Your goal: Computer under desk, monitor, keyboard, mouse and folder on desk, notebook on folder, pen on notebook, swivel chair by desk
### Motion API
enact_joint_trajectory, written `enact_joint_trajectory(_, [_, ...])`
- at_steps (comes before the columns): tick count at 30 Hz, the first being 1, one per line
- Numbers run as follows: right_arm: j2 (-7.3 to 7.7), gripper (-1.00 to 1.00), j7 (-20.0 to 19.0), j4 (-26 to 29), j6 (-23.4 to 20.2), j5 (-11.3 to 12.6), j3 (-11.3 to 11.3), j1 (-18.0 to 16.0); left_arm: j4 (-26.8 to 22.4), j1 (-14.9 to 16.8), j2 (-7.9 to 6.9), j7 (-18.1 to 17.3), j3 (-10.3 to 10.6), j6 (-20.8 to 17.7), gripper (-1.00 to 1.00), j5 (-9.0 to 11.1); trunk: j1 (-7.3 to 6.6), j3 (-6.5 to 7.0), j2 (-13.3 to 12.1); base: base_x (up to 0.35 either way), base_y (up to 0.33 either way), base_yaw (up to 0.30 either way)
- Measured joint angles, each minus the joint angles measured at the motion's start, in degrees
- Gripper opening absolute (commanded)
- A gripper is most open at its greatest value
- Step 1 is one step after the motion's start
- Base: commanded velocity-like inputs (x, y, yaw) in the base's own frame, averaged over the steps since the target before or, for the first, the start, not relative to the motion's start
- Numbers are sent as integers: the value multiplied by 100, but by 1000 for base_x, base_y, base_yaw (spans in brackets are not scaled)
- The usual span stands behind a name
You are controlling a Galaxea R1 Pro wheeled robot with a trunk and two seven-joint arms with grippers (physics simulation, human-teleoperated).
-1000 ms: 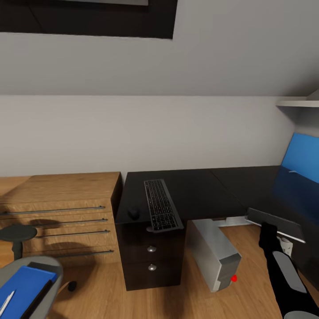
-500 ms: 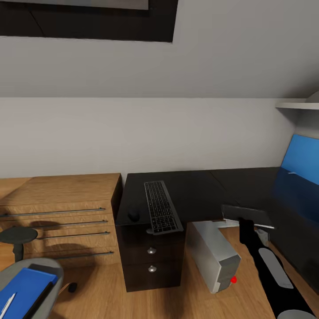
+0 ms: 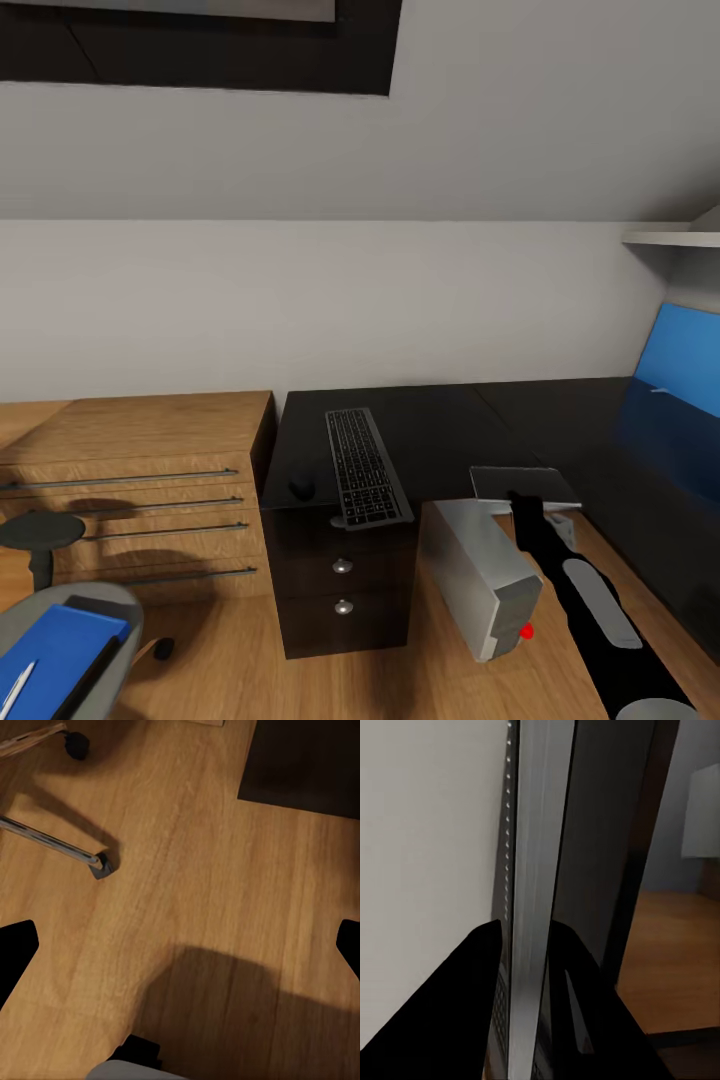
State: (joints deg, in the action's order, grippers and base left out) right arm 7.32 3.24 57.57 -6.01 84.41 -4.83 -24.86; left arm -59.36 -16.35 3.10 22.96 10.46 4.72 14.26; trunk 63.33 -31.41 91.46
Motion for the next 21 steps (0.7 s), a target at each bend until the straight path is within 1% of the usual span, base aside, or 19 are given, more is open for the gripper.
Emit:
enact_joint_trajectory(4, [-2, -100, 5, -9, -4, 6, 172, 0, -1, 0, -6, 0, 2, 5, 100, 1, -1, 0, 0, 70, 0, 0])
enact_joint_trajectory(7, [-6, -100, 4, -18, -5, 5, 192, 2, -1, 0, -7, 0, 2, 5, 100, 3, -2, 0, 0, 192, 0, 0])
enact_joint_trajectory(14, [-32, -100, 9, -98, -4, 5, 211, 7, -2, -1, -9, 0, -6, 6, 100, 8, -3, 0, 0, 283, 33, 0])
enact_joint_trajectory(21, [-35, -100, 14, -227, -8, 1, 301, 8, -1, 0, -9, 2, -13, 7, 100, 8, -1, 0, 0, 86, 14, 0])
